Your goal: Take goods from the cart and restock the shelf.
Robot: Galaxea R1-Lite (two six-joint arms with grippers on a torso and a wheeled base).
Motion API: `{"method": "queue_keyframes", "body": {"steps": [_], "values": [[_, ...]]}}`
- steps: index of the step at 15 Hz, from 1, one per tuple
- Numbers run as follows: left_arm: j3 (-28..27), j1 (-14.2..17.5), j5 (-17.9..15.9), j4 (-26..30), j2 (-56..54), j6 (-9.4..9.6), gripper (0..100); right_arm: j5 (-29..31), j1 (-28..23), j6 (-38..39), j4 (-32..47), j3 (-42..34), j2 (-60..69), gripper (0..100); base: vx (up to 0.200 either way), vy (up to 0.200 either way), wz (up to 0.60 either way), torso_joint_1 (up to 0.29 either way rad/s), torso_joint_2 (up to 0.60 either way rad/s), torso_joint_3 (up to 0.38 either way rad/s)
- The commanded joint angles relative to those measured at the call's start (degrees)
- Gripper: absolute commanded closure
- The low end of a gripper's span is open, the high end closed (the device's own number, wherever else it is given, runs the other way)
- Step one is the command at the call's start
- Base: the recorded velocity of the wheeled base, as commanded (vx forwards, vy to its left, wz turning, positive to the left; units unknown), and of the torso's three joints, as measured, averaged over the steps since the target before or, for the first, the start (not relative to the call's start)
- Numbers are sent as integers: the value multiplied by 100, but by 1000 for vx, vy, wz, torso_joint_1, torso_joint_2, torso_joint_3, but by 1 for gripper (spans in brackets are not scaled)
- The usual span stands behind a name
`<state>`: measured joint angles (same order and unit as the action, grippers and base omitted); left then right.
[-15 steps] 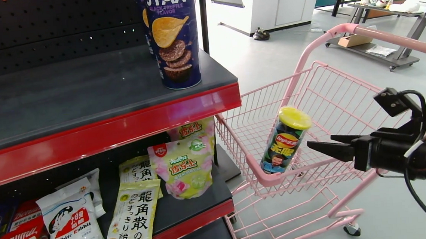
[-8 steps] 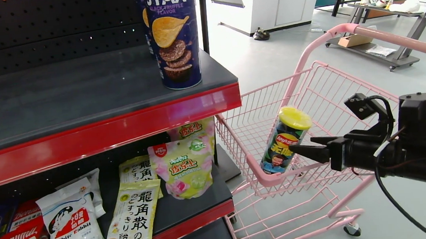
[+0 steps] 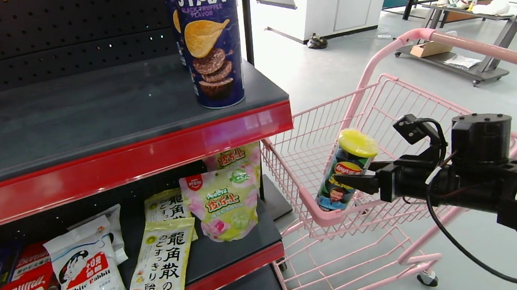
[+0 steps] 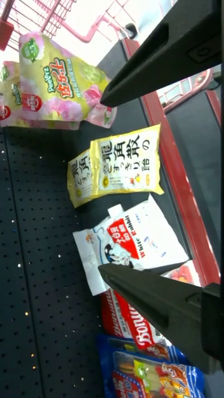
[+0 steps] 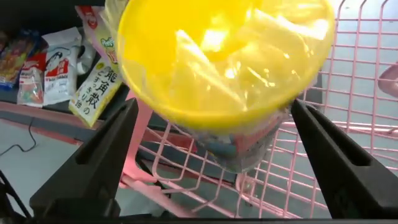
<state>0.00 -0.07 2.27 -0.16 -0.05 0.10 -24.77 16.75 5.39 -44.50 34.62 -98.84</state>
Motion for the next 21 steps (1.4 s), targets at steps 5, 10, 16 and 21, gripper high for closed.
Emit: {"method": "queue_keyframes", "body": {"steps": [5, 10, 16, 21], "values": [[0, -1, 2, -2, 5, -1, 0, -98, 92, 6, -384, 458, -636, 0, 0, 0, 0, 0, 0, 0], [0, -1, 2, -2, 5, -1, 0, -45, 127, 41, -393, 827, -926, 100, 0, 0, 0, 0, 0, 0], [0, -1, 2, -2, 5, -1, 0, -10, 153, 24, -393, 783, -953, 100, 0, 0, 0, 0, 0, 0], [0, -1, 2, -2, 5, -1, 0, 324, 109, 15, -376, 1275, -680, 100, 0, 0, 0, 0, 0, 0]]}}
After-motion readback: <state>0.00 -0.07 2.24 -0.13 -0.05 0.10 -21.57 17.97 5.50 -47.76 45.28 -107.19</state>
